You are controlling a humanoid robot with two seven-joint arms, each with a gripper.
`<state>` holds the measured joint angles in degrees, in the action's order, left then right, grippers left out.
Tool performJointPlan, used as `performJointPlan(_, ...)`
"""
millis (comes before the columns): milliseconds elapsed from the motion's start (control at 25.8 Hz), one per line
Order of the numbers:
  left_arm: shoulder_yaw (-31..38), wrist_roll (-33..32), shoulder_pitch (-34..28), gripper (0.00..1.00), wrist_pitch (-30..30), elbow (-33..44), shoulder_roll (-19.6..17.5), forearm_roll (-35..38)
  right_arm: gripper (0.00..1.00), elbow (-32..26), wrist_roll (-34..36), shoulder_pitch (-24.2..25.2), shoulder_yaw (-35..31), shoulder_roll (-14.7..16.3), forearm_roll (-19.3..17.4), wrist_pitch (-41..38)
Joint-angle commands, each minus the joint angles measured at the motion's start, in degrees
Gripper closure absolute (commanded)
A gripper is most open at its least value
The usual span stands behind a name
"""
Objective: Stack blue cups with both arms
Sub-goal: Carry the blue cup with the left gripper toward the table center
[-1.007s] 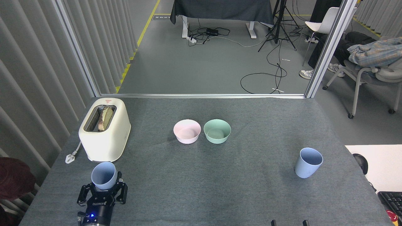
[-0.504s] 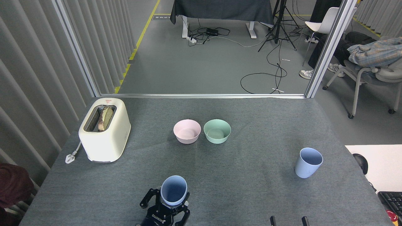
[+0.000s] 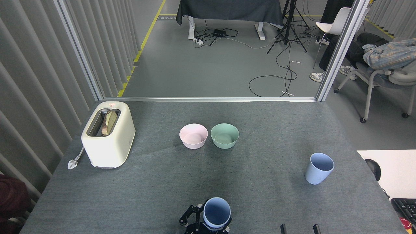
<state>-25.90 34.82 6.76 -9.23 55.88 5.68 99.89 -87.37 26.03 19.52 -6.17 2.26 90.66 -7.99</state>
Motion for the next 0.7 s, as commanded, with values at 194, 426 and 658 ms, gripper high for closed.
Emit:
performJointPlan(194, 0.2, 0.1, -0.1, 0.01, 0.0, -0.5, -0.2, -0.1, 0.00, 0.0, 0.2, 0.1, -0.1, 0.0, 0.0, 0.0)
performJointPlan(426, 0.4, 0.2, -0.3, 0.01, 0.0, -0.7, -0.5, -0.2, 0.00, 0.0, 0.2, 0.1, -0.2, 0.1, 0.0, 0.0)
performJointPlan(658, 2.5, 0.2, -0.3, 0.01, -0.1, -0.9, -1.7, -0.6, 0.00, 0.0, 0.2, 0.1, -0.2, 0.1, -0.1, -0.1)
